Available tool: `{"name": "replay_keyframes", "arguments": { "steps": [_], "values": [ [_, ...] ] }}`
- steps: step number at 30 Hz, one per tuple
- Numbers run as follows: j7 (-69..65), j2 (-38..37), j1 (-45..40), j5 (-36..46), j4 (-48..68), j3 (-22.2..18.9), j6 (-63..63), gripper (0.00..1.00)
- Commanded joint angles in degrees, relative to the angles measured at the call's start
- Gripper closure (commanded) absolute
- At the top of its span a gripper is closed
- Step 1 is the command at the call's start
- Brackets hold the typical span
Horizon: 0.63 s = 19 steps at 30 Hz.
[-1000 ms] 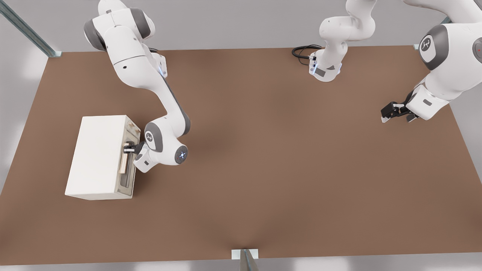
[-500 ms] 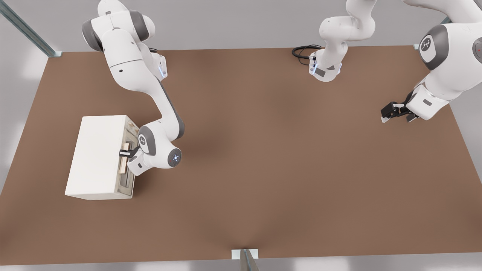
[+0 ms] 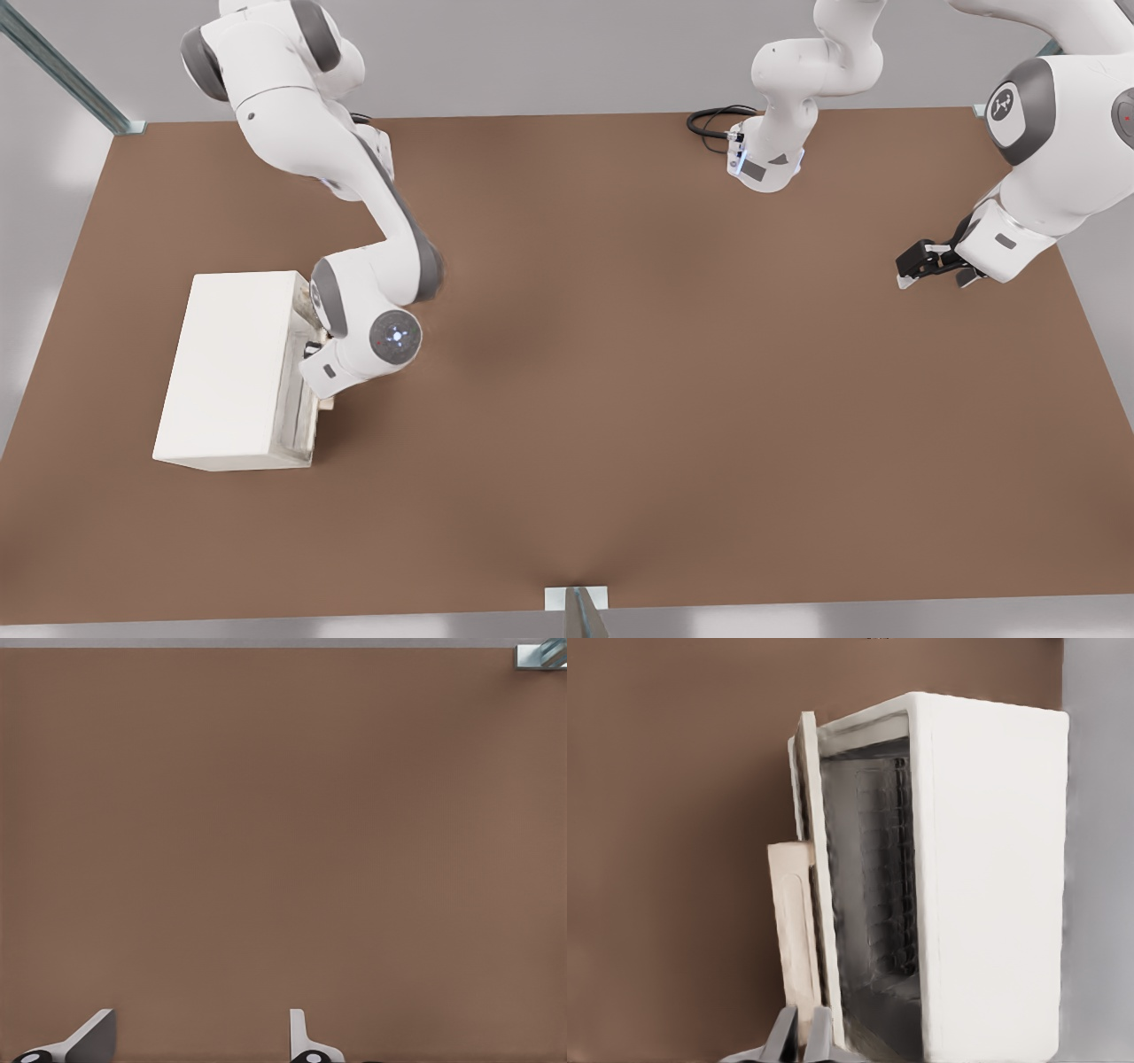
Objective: Keep left arm still and open the oven door with right arm
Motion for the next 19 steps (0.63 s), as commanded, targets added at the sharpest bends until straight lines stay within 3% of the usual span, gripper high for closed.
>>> {"name": "replay_keyframes", "arguments": {
  "steps": [1, 3, 6, 19],
  "values": [
    [-22.8, -2.6, -5.7, 19.3, 3.4, 0.0, -1.4, 0.41],
    [-33.9, -4.0, -9.2, 26.9, 5.9, -3.6, -3.8, 0.0],
    [-34.1, -11.5, -9.3, 25.1, 6.1, -4.2, -3.5, 0.0],
    [-34.3, -10.5, -12.2, 23.3, 10.5, -4.9, -5.0, 0.0]
  ]
}}
